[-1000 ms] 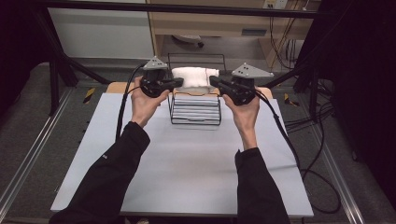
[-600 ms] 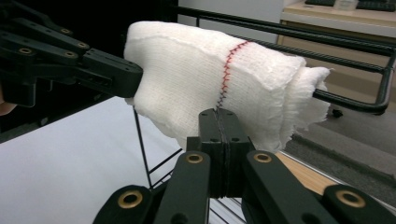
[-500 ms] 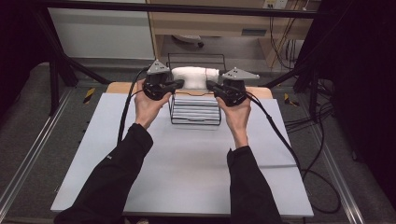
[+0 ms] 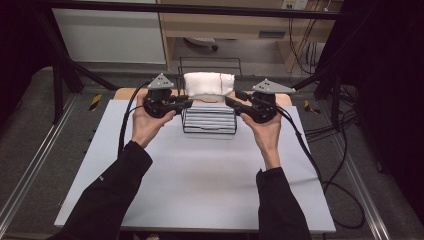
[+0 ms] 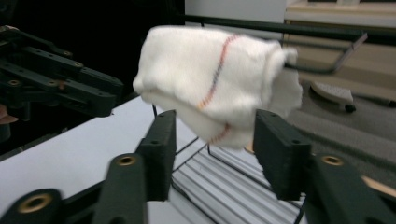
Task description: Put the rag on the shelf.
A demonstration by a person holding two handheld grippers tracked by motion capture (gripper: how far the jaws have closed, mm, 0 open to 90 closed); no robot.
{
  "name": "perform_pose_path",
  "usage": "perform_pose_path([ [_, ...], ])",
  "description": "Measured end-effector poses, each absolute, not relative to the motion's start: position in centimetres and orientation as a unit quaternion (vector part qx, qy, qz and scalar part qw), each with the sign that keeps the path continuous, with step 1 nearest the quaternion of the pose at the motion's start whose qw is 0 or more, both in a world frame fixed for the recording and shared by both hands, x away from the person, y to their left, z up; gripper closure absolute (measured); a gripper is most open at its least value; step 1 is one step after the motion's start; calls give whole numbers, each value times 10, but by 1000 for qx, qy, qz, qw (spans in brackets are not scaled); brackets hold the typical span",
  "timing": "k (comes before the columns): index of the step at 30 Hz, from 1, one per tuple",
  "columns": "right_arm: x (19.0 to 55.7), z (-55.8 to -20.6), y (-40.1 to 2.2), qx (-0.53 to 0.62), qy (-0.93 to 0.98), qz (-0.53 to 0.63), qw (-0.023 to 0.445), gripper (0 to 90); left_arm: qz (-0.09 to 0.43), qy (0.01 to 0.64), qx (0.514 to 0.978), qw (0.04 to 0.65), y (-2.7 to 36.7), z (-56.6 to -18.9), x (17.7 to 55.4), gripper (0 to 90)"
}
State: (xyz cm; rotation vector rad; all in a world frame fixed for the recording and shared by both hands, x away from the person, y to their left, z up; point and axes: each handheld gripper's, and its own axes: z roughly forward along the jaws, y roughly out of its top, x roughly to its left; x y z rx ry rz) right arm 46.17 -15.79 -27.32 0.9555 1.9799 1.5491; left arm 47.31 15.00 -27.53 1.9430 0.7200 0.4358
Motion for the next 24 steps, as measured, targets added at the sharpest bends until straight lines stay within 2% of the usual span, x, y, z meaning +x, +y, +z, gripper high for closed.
perform_pose_path([
  [5, 453, -286, -173, 358, 723, 552, 211, 289, 179, 304, 808, 472, 163, -297, 458, 498],
  [13, 438, -311, -197, 377, 731, 534, 196, 103, 163, 330, 814, 449, 187, -337, 439, 295],
  [17, 430, -327, -204, 381, 734, 529, 191, 65, 150, 346, 817, 435, 203, -357, 431, 190],
  [24, 417, -356, -213, 388, 747, 512, 174, 32, 160, 377, 799, 440, 231, -387, 414, 71],
])
